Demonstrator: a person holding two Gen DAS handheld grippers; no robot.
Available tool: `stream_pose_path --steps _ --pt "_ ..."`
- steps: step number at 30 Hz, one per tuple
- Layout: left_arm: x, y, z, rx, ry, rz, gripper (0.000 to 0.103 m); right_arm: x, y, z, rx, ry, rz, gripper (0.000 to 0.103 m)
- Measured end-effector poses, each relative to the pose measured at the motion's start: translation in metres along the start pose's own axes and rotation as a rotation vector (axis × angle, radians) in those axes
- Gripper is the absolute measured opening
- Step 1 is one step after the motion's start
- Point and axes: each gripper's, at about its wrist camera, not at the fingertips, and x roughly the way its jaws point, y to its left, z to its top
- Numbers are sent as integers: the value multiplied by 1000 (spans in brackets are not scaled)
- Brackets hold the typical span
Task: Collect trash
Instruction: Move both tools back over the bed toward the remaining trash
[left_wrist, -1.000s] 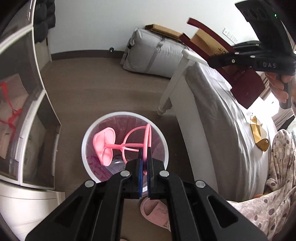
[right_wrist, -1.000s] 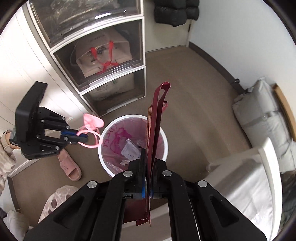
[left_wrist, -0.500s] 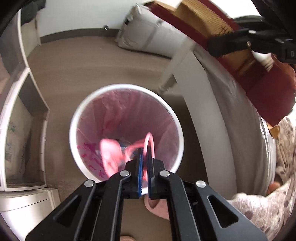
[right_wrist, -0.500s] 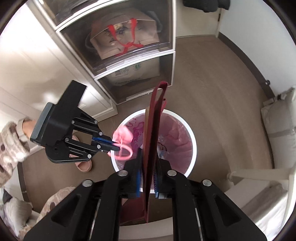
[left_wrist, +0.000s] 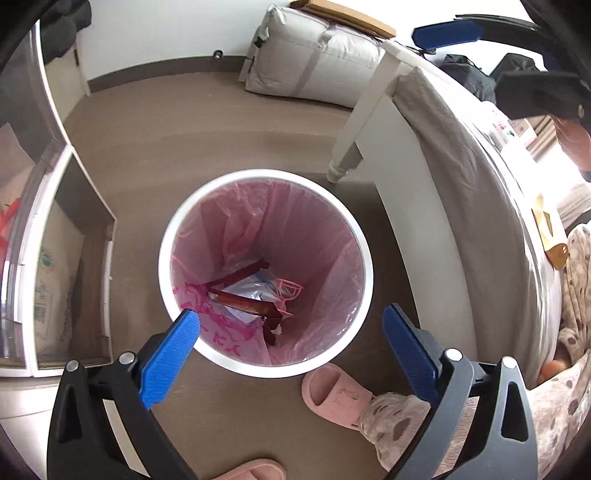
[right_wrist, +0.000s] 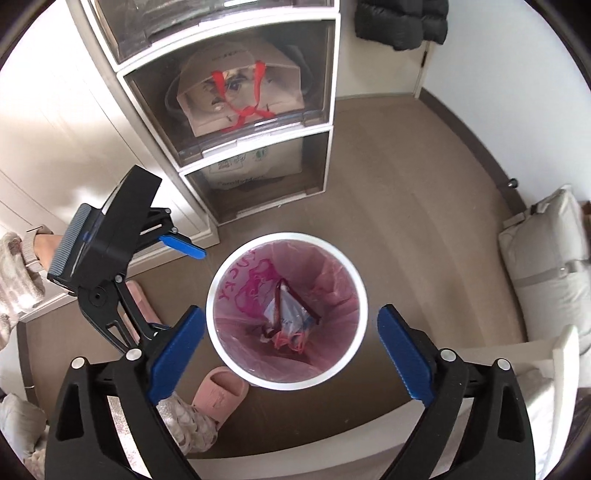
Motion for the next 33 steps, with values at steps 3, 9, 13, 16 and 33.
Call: stream_pose_path --steps 3,9,13,16,33 --pt "-14 -7 4 12 -32 98 98 -13 2 -1 -16 -24 -47 96" --pt "-55 -23 9 -8 -90 163 98 -39 4 -8 -20 -50 -84 96" --pt "-82 -40 15 14 -111 217 98 -61 7 -16 -18 -79 -101 96" --pt "-106 -58 18 36 -147 242 98 -80 7 -24 -8 -107 -107 96" --pt "-144 -207 58 177 -255 207 98 -199 -49 -160 141 -169 -283 96"
